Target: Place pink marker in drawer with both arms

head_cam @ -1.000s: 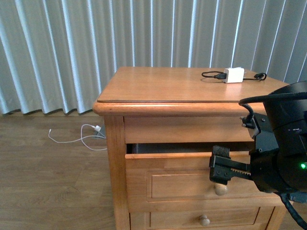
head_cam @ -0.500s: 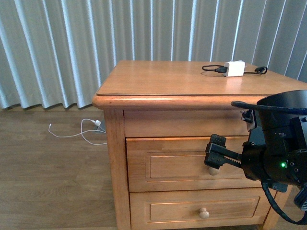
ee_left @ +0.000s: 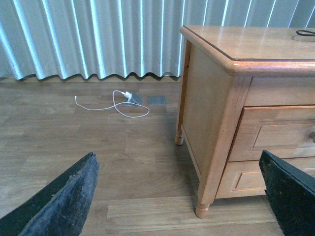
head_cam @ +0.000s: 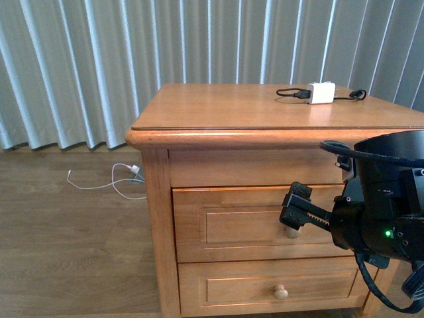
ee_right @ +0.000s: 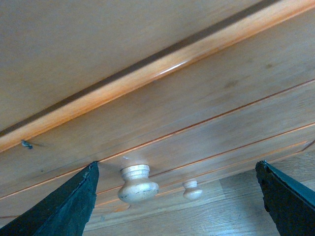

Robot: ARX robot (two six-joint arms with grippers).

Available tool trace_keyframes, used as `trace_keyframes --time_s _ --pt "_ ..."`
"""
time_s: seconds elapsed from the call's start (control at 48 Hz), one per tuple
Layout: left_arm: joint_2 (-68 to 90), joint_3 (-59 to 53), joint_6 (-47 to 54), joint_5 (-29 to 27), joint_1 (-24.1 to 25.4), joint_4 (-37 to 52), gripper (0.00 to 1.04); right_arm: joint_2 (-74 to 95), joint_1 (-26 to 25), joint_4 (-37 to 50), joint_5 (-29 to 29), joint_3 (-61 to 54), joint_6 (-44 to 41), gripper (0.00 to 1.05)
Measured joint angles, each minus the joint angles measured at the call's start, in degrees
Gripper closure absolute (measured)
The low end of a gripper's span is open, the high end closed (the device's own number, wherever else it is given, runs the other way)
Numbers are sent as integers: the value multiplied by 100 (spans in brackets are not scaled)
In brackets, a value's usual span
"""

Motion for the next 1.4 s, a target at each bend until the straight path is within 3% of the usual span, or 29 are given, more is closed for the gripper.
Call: trace_keyframes --time_s 0.25,0.396,0.75,1.021,1.208,1.396 --pt "0 0 0 0 0 0 6 -50 87 -317 94 42 -83 9" --pt "0 0 0 0 0 0 6 -363 116 -660 278 -59 -647 9" --pt "0 0 0 0 0 0 6 -2555 -72 -1845 -273 -1340 -1486 9" --pt "0 0 0 0 0 0 6 -5040 -527 -2347 -691 -2616 -1834 9" --pt "0 0 0 0 0 0 6 -7272 -1346 -3198 -1270 -3484 -1921 9" --pt "0 0 0 2 0 0 6 -7941 -1676 -3261 -1325 -3700 -1928 9"
